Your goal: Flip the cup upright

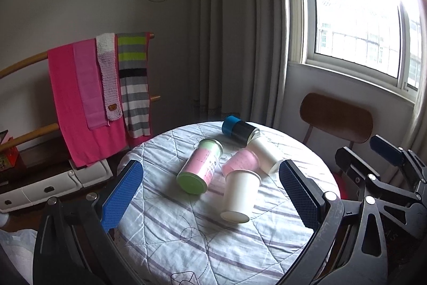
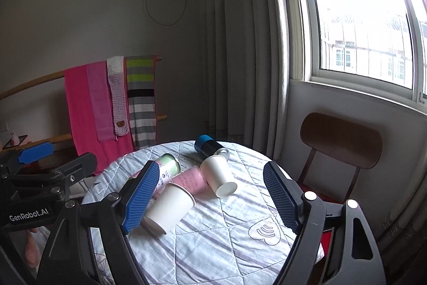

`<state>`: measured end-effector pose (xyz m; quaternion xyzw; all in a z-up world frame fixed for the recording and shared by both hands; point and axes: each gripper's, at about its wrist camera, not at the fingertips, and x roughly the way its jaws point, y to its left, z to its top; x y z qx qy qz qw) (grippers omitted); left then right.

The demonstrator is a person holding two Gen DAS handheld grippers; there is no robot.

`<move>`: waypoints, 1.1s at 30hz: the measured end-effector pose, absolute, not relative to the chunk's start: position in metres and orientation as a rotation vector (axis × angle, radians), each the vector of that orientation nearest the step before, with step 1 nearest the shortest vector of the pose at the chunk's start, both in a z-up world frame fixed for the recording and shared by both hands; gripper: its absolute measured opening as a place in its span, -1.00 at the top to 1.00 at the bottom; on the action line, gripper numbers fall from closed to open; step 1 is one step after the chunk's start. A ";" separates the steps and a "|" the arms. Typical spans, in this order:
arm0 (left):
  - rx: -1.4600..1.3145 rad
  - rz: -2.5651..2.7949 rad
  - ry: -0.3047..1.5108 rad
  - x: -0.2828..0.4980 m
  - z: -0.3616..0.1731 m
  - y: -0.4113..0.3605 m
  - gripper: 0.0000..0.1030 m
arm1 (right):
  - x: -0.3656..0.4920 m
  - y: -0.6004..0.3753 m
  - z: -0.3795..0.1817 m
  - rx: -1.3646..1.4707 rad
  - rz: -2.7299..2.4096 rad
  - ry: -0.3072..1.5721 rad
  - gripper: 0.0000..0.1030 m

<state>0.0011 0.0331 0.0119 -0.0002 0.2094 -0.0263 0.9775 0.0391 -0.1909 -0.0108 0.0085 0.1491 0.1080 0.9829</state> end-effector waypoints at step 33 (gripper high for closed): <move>0.058 0.049 0.473 0.006 0.003 0.019 -1.00 | 0.050 -0.202 -0.019 0.006 0.269 0.310 -0.58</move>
